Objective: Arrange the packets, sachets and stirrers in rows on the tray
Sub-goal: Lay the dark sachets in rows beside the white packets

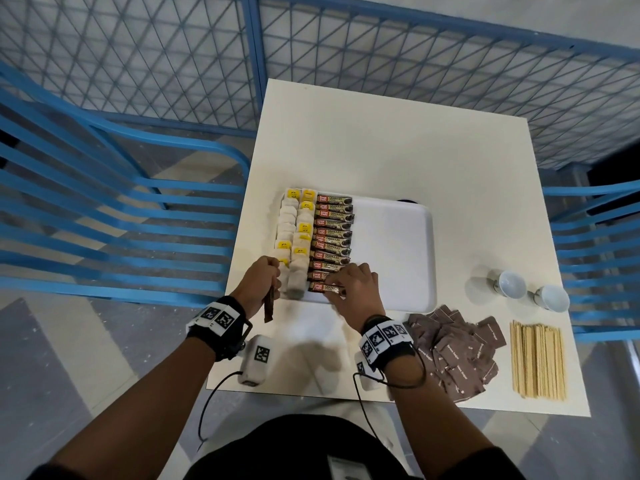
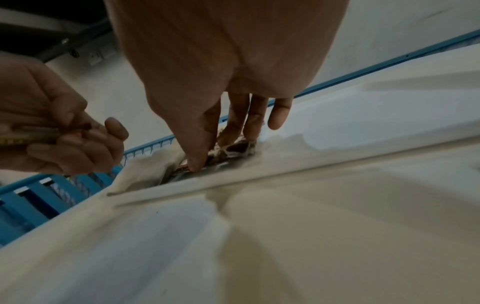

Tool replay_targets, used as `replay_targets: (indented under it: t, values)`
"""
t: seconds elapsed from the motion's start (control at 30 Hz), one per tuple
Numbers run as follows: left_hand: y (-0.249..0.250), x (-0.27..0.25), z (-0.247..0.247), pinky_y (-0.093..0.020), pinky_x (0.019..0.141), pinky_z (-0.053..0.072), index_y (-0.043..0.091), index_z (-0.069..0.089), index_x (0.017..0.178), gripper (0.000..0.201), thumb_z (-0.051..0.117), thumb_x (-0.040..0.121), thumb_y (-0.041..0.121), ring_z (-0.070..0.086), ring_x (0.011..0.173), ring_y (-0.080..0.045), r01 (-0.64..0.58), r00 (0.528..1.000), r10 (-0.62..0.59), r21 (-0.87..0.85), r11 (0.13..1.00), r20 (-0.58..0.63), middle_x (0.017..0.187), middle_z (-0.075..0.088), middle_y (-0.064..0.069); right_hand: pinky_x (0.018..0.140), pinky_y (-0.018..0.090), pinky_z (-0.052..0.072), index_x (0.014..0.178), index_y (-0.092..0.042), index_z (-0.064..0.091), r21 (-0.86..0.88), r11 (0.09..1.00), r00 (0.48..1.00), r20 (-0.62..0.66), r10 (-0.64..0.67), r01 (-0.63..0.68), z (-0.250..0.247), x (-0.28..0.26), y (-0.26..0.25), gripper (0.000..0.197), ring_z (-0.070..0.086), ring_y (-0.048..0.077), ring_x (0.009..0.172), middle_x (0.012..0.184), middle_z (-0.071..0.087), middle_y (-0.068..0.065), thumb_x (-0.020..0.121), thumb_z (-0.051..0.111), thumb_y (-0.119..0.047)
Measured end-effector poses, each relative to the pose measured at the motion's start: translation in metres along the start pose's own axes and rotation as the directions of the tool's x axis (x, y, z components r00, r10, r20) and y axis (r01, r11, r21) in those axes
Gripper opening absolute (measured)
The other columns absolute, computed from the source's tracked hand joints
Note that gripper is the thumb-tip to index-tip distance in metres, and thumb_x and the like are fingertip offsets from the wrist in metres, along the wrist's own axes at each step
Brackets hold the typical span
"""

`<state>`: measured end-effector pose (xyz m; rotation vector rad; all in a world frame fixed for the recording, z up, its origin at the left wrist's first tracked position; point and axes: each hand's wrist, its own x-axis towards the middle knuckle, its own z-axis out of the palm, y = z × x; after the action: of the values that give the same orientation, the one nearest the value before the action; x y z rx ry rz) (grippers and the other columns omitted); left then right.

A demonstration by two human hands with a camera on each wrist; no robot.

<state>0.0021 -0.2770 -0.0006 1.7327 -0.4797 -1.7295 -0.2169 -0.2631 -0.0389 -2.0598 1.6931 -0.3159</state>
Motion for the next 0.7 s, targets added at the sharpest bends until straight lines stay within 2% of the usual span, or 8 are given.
replay_targets:
  t: [0.1, 0.2, 0.27, 0.4, 0.5, 0.6, 0.7]
  values:
    - [-0.004, 0.001, -0.004, -0.03, 0.056, 0.032, 0.011, 0.048, 0.092, 0.031, 0.035, 0.088, -0.017, 0.038, 0.065, -0.018, -0.065, 0.997, 0.06, 0.122, 0.99, 0.043, 0.078, 0.041, -0.006, 0.081, 0.039, 0.037, 0.094, -0.029, 0.074, -0.049, 0.999, 1.0, -0.009, 0.021, -0.021, 0.007, 0.001, -0.005, 0.02, 0.051, 0.025, 0.098, 0.1, 0.06, -0.003, 0.075, 0.079, -0.031]
    - [-0.008, 0.0, -0.011, -0.029, 0.052, 0.039, 0.003, 0.053, 0.107, 0.027, 0.05, 0.09, -0.018, 0.048, 0.068, -0.023, -0.128, 0.989, 0.112, 0.195, 0.972, 0.092, 0.082, 0.05, -0.011, 0.084, 0.041, 0.036, 0.097, -0.028, 0.074, -0.067, 0.997, 0.999, 0.006, 0.034, -0.033, 0.009, 0.002, -0.007, 0.02, 0.051, 0.026, 0.101, 0.103, 0.061, -0.002, 0.077, 0.075, -0.03]
    - [-0.01, 0.0, -0.015, -0.027, 0.053, 0.045, 0.001, 0.057, 0.111, 0.027, 0.056, 0.09, -0.016, 0.053, 0.071, -0.025, -0.163, 0.984, 0.145, 0.194, 0.967, 0.105, 0.084, 0.054, -0.01, 0.086, 0.041, 0.035, 0.099, -0.027, 0.072, -0.067, 0.997, 0.999, 0.012, 0.034, -0.034, 0.009, 0.002, -0.008, 0.02, 0.051, 0.026, 0.103, 0.104, 0.062, -0.003, 0.079, 0.073, -0.03]
    - [-0.013, 0.002, -0.018, -0.025, 0.054, 0.048, 0.002, 0.063, 0.107, 0.025, 0.062, 0.089, -0.015, 0.055, 0.065, -0.023, -0.191, 0.979, 0.175, 0.178, 0.965, 0.102, 0.086, 0.057, -0.013, 0.086, 0.041, 0.035, 0.102, -0.025, 0.069, -0.061, 0.998, 0.999, -0.019, 0.032, -0.033, 0.008, 0.0, -0.008, 0.026, 0.051, 0.025, 0.103, 0.105, 0.063, -0.004, 0.078, 0.076, -0.031]
    - [-0.013, 0.001, -0.017, -0.023, 0.054, 0.05, -0.003, 0.063, 0.11, 0.024, 0.064, 0.089, -0.014, 0.056, 0.059, -0.02, -0.196, 0.978, 0.182, 0.16, 0.968, 0.099, 0.084, 0.06, -0.015, 0.086, 0.039, 0.033, 0.102, -0.026, 0.069, -0.077, 0.997, 0.999, -0.026, 0.023, -0.025, 0.008, -0.003, -0.007, 0.026, 0.05, 0.023, 0.104, 0.106, 0.062, -0.005, 0.078, 0.076, -0.033]
    - [-0.013, 0.0, -0.017, -0.025, 0.058, 0.053, -0.004, 0.064, 0.112, 0.025, 0.066, 0.088, -0.012, 0.06, 0.066, -0.024, -0.2, 0.978, 0.189, 0.139, 0.97, 0.092, 0.087, 0.061, -0.014, 0.084, 0.039, 0.033, 0.097, -0.027, 0.07, -0.09, 0.995, 0.999, -0.028, 0.028, -0.031, 0.01, -0.003, -0.007, 0.02, 0.051, 0.024, 0.101, 0.101, 0.062, -0.006, 0.078, 0.075, -0.032]
    - [-0.012, 0.0, -0.018, -0.025, 0.059, 0.054, -0.004, 0.064, 0.112, 0.025, 0.066, 0.088, -0.012, 0.062, 0.065, -0.02, -0.2, 0.978, 0.191, 0.13, 0.971, 0.083, 0.084, 0.06, -0.011, 0.083, 0.04, 0.032, 0.094, -0.027, 0.07, -0.094, 0.995, 0.998, -0.052, 0.042, -0.046, 0.012, -0.001, -0.008, 0.017, 0.052, 0.024, 0.1, 0.099, 0.063, -0.006, 0.079, 0.074, -0.032]
